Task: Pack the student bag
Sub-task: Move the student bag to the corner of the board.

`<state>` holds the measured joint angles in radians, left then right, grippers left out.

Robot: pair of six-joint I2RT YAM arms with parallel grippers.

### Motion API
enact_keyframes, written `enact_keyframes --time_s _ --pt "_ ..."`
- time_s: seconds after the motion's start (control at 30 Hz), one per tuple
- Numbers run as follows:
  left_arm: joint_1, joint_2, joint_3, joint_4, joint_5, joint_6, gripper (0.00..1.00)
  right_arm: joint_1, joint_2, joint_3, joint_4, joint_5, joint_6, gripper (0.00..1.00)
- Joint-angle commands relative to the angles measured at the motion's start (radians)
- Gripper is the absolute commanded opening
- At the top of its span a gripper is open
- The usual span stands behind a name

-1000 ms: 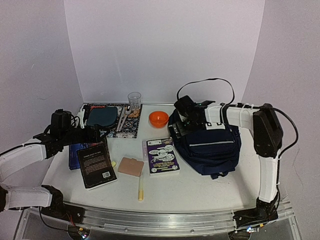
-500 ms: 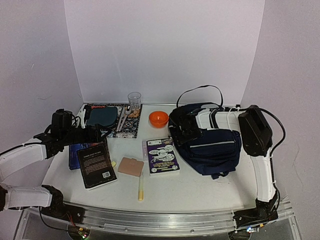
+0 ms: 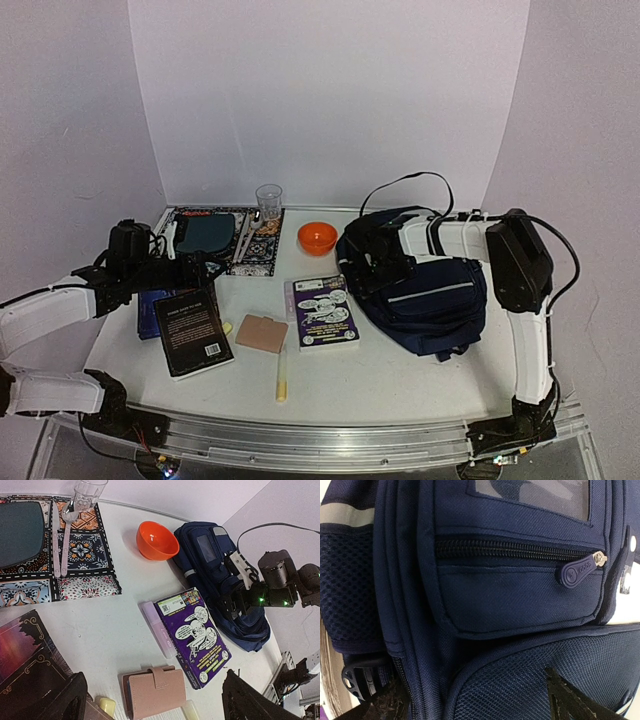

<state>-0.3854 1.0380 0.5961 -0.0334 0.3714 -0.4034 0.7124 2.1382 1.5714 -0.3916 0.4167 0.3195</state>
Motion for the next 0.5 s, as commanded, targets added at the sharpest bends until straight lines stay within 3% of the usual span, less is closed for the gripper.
enact_keyframes --time_s 0.0,0.2,0.47 --pt "-0.016 0.008 0.040 0.029 -0.008 -0.021 0.95 0.009 -0.010 -0.055 -0.129 -0.082 -0.007 0.98" --pt "-0.043 0.030 0.045 0.058 -0.024 -0.031 0.94 -0.004 0.003 -0.118 -0.098 -0.090 -0.026 0.94" --pt "-0.115 0.065 0.061 0.083 -0.067 -0.051 0.94 -0.041 -0.035 -0.163 -0.017 -0.138 -0.055 0.38"
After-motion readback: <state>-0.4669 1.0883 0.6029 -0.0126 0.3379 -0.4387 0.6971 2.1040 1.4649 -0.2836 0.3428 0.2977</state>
